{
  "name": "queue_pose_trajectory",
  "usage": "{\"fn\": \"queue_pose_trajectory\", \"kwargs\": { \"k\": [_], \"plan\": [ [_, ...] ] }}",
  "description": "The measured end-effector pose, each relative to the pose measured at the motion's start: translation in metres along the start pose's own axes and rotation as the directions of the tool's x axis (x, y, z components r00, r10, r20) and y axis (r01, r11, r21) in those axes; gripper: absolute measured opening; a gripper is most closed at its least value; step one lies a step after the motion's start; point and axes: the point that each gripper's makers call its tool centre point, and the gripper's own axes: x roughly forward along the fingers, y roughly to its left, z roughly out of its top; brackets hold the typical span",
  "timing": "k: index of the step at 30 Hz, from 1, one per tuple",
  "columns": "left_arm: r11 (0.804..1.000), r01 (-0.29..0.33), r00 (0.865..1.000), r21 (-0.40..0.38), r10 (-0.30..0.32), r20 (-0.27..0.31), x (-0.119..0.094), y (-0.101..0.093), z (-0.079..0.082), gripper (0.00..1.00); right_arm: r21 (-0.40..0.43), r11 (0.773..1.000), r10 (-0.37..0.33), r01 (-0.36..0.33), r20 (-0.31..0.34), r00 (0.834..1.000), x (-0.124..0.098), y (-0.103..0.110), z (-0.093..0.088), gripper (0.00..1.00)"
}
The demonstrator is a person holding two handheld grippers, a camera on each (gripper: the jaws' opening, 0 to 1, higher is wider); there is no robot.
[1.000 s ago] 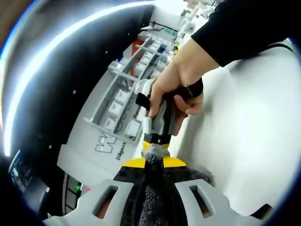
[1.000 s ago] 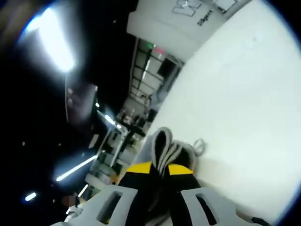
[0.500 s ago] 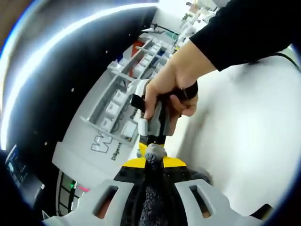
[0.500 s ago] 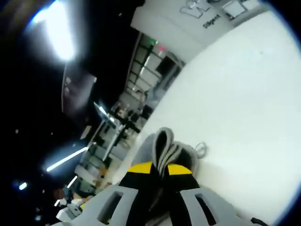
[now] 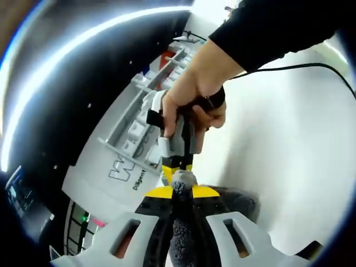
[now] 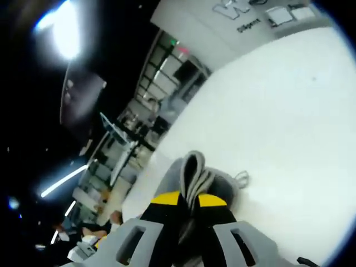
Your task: Open the folded towel by lifting each exposed corner and separating the folded layers until the towel lies flat within the target outline without major curled edges
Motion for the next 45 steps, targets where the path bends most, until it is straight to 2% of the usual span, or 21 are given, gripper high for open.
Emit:
{"fn": "queue_pose_trajectory", "kwargs": {
  "k": [3, 7, 9, 13, 19, 29, 45],
  "plan": [
    [0.999, -0.031, 0.999, 0.008, 0.031, 0.009, -0.003, 0.008, -0.003, 0.07, -0.018, 1.0, -0.025, 0.024, -0.008, 1.0, 0.003, 0.011, 0.005, 0.04],
    [0.999, -0.046, 0.999, -0.022, 0.047, 0.025, -0.008, 0.016, -0.007, 0.07, -0.052, 0.996, -0.077, 0.075, -0.033, 0.997, 0.004, 0.017, 0.01, 0.04],
    [0.998, -0.061, 0.998, -0.036, 0.062, 0.028, -0.011, 0.022, -0.01, 0.07, -0.126, 0.985, -0.123, 0.114, -0.062, 0.99, 0.006, 0.018, 0.012, 0.05],
    [0.995, -0.097, 0.995, -0.026, 0.098, 0.03, -0.017, 0.028, -0.016, 0.07, -0.18, 0.972, -0.163, 0.148, -0.066, 0.985, 0.011, 0.031, 0.018, 0.04],
    [0.992, -0.119, 0.992, -0.041, 0.12, 0.024, -0.024, 0.039, -0.025, 0.07, -0.222, 0.963, -0.176, 0.156, -0.075, 0.982, 0.023, 0.047, 0.027, 0.04],
    [0.988, -0.139, 0.99, -0.074, 0.139, 0.003, -0.032, 0.048, -0.042, 0.07, -0.316, 0.934, -0.206, 0.168, -0.093, 0.974, 0.039, 0.06, 0.026, 0.04],
    [0.979, -0.168, 0.986, -0.116, 0.167, -0.011, -0.044, 0.06, -0.06, 0.07, -0.403, 0.898, -0.236, 0.175, -0.106, 0.966, 0.056, 0.085, 0.027, 0.04]
  ]
}}
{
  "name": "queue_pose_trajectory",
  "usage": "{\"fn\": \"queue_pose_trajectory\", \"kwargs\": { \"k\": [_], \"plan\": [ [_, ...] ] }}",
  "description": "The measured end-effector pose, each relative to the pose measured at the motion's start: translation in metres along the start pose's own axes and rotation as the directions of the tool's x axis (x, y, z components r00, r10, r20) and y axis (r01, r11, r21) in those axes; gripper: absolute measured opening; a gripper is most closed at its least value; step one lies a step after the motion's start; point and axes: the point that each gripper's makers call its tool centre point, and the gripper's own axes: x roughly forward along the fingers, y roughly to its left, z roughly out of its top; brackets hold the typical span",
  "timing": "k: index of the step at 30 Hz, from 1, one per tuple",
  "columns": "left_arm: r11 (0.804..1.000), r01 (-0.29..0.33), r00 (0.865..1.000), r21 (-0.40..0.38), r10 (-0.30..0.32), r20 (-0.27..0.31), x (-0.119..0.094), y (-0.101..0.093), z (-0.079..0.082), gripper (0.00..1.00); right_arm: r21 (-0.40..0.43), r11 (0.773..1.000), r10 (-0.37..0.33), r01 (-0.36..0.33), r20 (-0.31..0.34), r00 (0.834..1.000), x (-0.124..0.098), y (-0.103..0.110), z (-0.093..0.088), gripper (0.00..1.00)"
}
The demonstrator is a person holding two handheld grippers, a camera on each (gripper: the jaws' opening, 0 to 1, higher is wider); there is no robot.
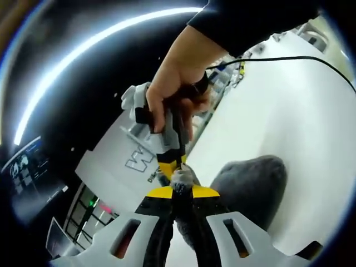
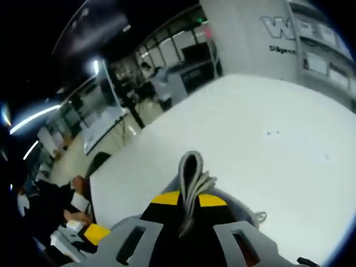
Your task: Open the folded towel by lifting each exposed corner and separating the folded layers until the towel lies flat within the target outline without major curled edges
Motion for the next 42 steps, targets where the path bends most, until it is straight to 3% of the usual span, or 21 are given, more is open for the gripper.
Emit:
{"fn": "queue_pose_trajectory", "kwargs": {
  "k": [17, 33, 35, 36, 39, 42],
  "plan": [
    [0.999, -0.034, 0.998, -0.028, 0.032, -0.055, -0.01, 0.015, -0.032, 0.07, -0.101, 0.995, 0.011, -0.013, -0.019, 1.0, 0.03, 0.029, 0.007, 0.05],
    [0.99, -0.074, 0.994, -0.123, 0.064, -0.085, -0.024, 0.025, -0.059, 0.08, -0.152, 0.988, 0.032, -0.041, -0.062, 0.998, 0.054, 0.053, 0.008, 0.05],
    [0.972, -0.051, 0.998, -0.229, 0.04, -0.054, -0.023, 0.022, -0.059, 0.08, -0.158, 0.987, 0.029, -0.039, -0.069, 0.997, 0.057, 0.054, 0.009, 0.05],
    [0.951, -0.042, 0.999, -0.307, 0.03, -0.044, -0.024, 0.022, -0.062, 0.08, -0.151, 0.988, 0.022, -0.033, -0.076, 0.997, 0.058, 0.053, 0.01, 0.05],
    [0.936, -0.06, 0.998, -0.346, 0.044, -0.054, -0.028, 0.026, -0.069, 0.08, -0.15, 0.988, 0.023, -0.037, -0.09, 0.996, 0.063, 0.056, 0.008, 0.05],
    [0.895, -0.057, 0.998, -0.442, 0.04, -0.049, -0.032, 0.023, -0.073, 0.08, -0.153, 0.987, 0.031, -0.046, -0.103, 0.994, 0.068, 0.06, 0.007, 0.05]
  ]
}}
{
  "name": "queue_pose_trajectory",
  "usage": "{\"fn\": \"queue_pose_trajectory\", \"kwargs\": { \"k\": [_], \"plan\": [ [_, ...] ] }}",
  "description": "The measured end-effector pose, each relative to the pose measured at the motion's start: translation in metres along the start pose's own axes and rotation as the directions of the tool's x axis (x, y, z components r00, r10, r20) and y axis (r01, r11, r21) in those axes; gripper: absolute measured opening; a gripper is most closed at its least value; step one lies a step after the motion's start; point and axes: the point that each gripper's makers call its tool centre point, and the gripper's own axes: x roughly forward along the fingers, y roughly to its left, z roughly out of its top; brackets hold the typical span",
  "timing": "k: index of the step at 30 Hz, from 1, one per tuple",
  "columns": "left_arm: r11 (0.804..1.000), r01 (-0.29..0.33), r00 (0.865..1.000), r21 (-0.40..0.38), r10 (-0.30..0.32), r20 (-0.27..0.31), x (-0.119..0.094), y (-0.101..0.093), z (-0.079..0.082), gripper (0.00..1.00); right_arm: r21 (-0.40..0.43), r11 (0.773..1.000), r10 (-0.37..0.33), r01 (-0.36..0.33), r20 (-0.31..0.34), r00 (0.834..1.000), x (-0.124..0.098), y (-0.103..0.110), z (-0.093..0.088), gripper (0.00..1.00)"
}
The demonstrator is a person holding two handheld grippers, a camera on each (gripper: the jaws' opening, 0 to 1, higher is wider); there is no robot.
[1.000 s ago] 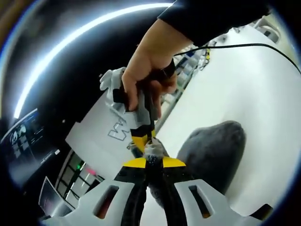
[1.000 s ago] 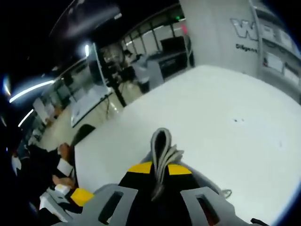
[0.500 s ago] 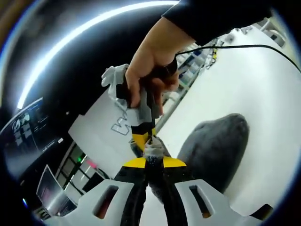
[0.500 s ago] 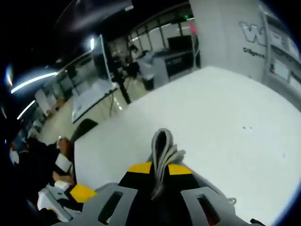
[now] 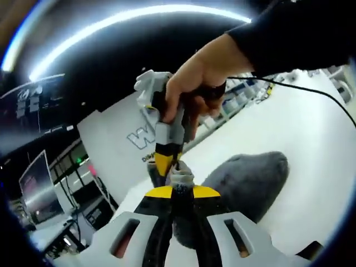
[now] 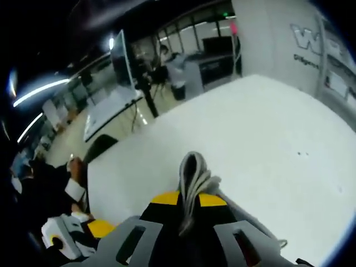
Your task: Open the folded towel by lifting each exposed corner and separating the folded layers until the towel lies flat within the target outline without major curled edges
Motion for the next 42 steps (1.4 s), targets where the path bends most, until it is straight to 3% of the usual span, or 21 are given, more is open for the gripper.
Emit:
{"fn": "queue_pose_trajectory", "kwargs": {
  "k": [4, 12, 15, 18, 20, 24, 33, 36, 37, 40, 42],
  "plan": [
    [0.992, 0.005, 1.0, -0.125, -0.006, -0.008, -0.004, 0.003, -0.008, 0.08, -0.018, 1.0, 0.004, -0.004, -0.01, 1.0, 0.008, 0.005, 0.003, 0.05],
    [0.974, -0.011, 1.0, -0.225, 0.008, -0.012, -0.011, 0.009, -0.019, 0.09, -0.017, 0.999, 0.032, -0.032, -0.006, 0.999, 0.022, 0.015, 0.011, 0.05],
    [0.936, 0.002, 1.0, -0.353, -0.001, 0.002, -0.012, 0.009, -0.022, 0.1, -0.036, 0.999, 0.022, -0.022, -0.025, 0.999, 0.029, 0.017, 0.012, 0.05],
    [0.875, -0.006, 1.0, -0.484, 0.01, 0.006, -0.014, 0.013, -0.031, 0.1, -0.06, 0.998, 0.013, -0.015, -0.046, 0.999, 0.035, 0.023, 0.013, 0.05],
    [0.863, -0.009, 1.0, -0.506, 0.011, 0.002, -0.016, 0.016, -0.034, 0.1, -0.055, 0.998, 0.019, -0.022, -0.055, 0.998, 0.04, 0.027, 0.014, 0.05],
    [0.866, -0.017, 1.0, -0.5, 0.011, -0.016, -0.022, 0.017, -0.038, 0.1, -0.079, 0.997, 0.016, -0.024, -0.104, 0.994, 0.053, 0.032, 0.009, 0.05],
    [0.821, -0.048, 0.999, -0.569, 0.038, -0.03, -0.028, 0.024, -0.052, 0.11, -0.127, 0.991, 0.01, -0.031, -0.163, 0.987, 0.071, 0.037, 0.017, 0.05],
    [0.783, -0.057, 0.998, -0.62, 0.042, -0.039, -0.028, 0.029, -0.055, 0.11, -0.14, 0.99, 0.004, -0.028, -0.166, 0.986, 0.075, 0.038, 0.015, 0.07],
    [0.759, -0.061, 0.998, -0.648, 0.042, -0.044, -0.028, 0.029, -0.057, 0.11, -0.143, 0.989, -0.002, -0.023, -0.172, 0.985, 0.077, 0.037, 0.014, 0.07],
    [0.714, -0.077, 0.997, -0.696, 0.057, -0.052, -0.03, 0.034, -0.062, 0.11, -0.129, 0.991, -0.008, -0.017, -0.192, 0.981, 0.082, 0.034, 0.016, 0.07],
    [0.704, -0.096, 0.995, -0.704, 0.076, -0.06, -0.032, 0.038, -0.064, 0.11, -0.125, 0.992, -0.008, -0.017, -0.193, 0.981, 0.084, 0.035, 0.015, 0.07]
  ]
}}
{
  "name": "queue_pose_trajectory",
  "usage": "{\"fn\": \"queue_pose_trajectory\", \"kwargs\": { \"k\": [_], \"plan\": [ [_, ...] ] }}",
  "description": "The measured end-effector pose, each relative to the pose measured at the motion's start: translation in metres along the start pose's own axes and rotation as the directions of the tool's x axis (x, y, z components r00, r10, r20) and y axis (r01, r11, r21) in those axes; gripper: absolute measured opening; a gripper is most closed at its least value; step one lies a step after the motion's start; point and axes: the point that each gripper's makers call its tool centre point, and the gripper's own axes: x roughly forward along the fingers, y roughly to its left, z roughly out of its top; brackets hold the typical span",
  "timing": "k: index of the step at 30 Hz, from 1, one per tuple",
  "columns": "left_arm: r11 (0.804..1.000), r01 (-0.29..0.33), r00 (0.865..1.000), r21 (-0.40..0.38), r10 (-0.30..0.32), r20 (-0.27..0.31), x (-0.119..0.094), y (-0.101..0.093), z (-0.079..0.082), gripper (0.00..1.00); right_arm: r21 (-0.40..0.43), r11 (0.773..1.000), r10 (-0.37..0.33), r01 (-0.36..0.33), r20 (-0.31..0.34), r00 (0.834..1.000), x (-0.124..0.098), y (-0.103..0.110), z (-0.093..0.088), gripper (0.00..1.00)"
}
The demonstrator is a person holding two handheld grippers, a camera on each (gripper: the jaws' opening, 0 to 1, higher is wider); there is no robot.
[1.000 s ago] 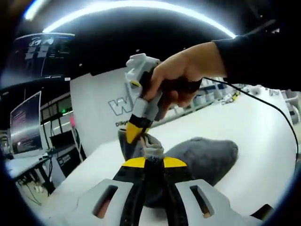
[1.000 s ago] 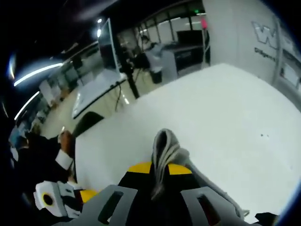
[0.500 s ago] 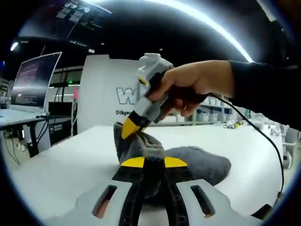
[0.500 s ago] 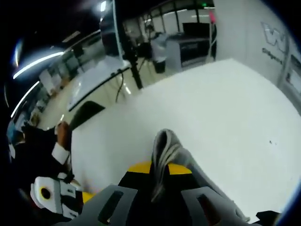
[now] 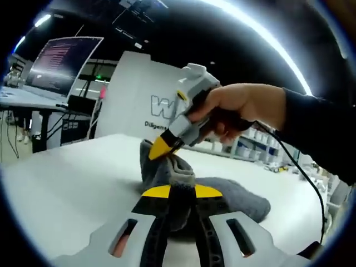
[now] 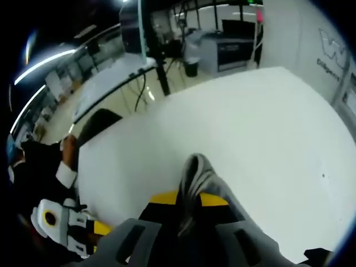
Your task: Open the folded towel by lifting each exposed corner and separating the folded layers until the towel lies flat within the target outline without major curled edges
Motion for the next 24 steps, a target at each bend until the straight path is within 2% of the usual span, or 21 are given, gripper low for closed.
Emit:
{"fn": "queue_pose_trajectory", "kwargs": {
  "k": [5, 13, 14, 24],
  "plan": [
    [0.997, -0.013, 1.0, -0.07, 0.013, 0.001, -0.001, 0.003, -0.001, 0.11, 0.0, 1.0, -0.006, 0.006, -0.009, 1.0, 0.011, 0.0, 0.0, 0.06],
    [0.997, -0.04, 0.999, -0.072, 0.04, -0.003, -0.003, 0.008, -0.004, 0.11, -0.01, 1.0, -0.003, 0.003, -0.018, 1.0, 0.026, 0.007, 0.002, 0.07],
    [0.996, -0.02, 1.0, -0.089, 0.02, -0.011, -0.002, 0.004, -0.006, 0.12, -0.013, 1.0, -0.003, 0.003, -0.022, 1.0, 0.029, 0.005, 0.005, 0.07],
    [0.992, -0.032, 0.999, -0.122, 0.032, -0.001, -0.005, 0.008, -0.005, 0.28, -0.021, 1.0, -0.021, 0.02, -0.029, 0.999, 0.047, 0.011, -0.002, 0.07]
  ]
}}
